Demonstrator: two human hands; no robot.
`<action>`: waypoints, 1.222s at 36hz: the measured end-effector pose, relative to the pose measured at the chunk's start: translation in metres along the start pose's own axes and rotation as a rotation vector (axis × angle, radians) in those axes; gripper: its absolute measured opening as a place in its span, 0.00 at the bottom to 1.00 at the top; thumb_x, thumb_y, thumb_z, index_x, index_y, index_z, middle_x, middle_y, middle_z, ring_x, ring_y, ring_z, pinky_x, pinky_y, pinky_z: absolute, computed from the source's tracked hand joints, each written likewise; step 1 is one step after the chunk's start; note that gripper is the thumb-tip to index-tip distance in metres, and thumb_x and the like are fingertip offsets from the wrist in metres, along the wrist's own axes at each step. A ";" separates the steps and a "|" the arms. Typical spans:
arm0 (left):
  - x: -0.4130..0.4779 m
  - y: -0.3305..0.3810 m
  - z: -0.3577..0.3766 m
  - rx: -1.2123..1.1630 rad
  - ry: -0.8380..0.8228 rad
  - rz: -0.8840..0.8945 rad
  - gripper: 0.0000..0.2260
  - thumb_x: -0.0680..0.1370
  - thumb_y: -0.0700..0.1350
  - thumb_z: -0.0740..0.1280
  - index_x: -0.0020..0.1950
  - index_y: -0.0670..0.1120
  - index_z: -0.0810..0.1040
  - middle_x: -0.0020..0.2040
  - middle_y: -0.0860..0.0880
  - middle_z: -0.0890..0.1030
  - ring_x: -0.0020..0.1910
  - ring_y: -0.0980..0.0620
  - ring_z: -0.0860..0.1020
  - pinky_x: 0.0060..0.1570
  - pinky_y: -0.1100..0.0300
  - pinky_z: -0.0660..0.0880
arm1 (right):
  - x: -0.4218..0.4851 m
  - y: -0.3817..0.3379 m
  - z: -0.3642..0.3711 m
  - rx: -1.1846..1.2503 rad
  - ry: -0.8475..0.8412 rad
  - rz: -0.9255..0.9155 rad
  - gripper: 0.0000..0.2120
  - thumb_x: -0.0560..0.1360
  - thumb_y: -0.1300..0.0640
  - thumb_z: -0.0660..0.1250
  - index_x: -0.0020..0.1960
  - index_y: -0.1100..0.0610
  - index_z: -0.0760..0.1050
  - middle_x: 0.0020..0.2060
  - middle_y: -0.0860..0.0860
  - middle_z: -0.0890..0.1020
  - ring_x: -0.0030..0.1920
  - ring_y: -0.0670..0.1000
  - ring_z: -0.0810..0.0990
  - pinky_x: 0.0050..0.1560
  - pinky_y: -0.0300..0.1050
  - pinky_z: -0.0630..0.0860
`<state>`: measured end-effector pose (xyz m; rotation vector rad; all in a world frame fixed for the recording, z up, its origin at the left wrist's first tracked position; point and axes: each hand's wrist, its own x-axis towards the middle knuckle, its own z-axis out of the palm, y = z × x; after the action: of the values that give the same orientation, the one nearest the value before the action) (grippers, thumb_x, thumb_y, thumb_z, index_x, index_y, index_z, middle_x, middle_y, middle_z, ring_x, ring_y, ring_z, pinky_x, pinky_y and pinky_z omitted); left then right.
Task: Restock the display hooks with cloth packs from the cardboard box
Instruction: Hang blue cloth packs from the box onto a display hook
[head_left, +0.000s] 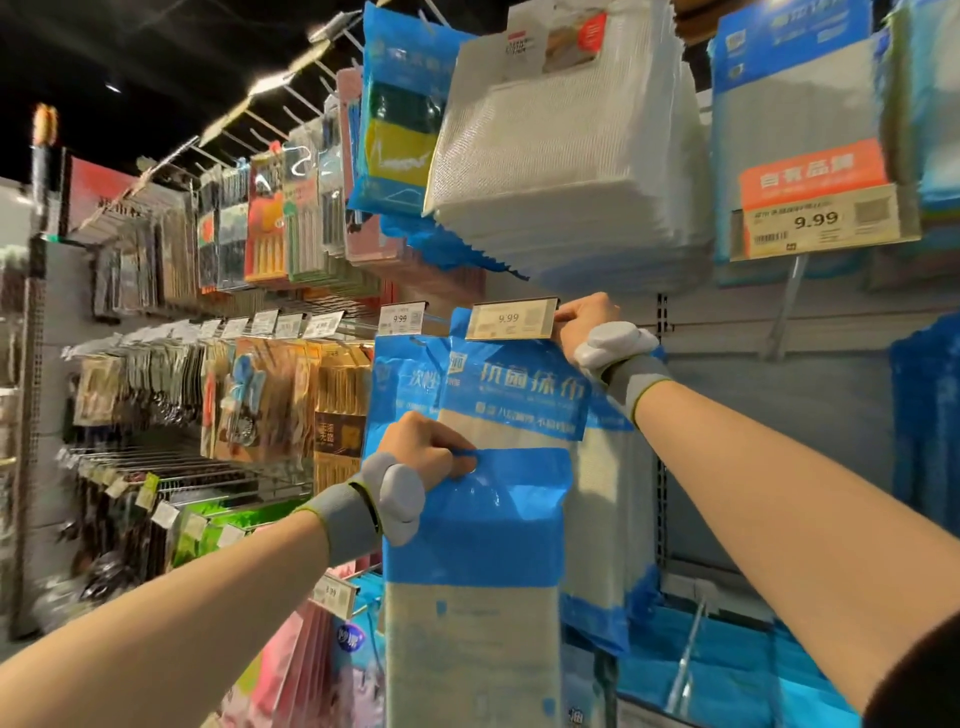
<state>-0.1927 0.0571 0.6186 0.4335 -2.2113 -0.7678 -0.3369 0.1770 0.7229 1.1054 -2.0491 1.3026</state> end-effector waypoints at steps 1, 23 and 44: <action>0.001 0.000 0.000 -0.008 0.008 0.000 0.09 0.71 0.37 0.71 0.51 0.43 0.84 0.47 0.46 0.83 0.46 0.51 0.77 0.49 0.62 0.73 | 0.001 0.000 0.000 -0.012 0.003 0.005 0.11 0.77 0.62 0.64 0.57 0.60 0.81 0.56 0.55 0.82 0.56 0.55 0.80 0.53 0.39 0.73; -0.002 -0.009 0.001 0.021 0.052 -0.051 0.08 0.71 0.38 0.71 0.49 0.44 0.85 0.48 0.45 0.84 0.47 0.48 0.79 0.50 0.58 0.76 | -0.063 0.063 0.044 0.629 0.113 0.339 0.38 0.71 0.55 0.73 0.69 0.58 0.51 0.57 0.52 0.66 0.58 0.50 0.69 0.55 0.38 0.63; -0.011 -0.002 -0.005 0.169 0.132 -0.019 0.07 0.72 0.47 0.71 0.48 0.52 0.85 0.49 0.53 0.84 0.52 0.52 0.79 0.56 0.59 0.74 | -0.061 0.098 0.023 -0.041 -0.258 0.459 0.41 0.72 0.34 0.62 0.75 0.57 0.54 0.73 0.52 0.62 0.74 0.55 0.58 0.73 0.50 0.52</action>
<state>-0.1814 0.0589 0.6139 0.5725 -2.1585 -0.5475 -0.3824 0.2010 0.6175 0.8478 -2.6223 1.3702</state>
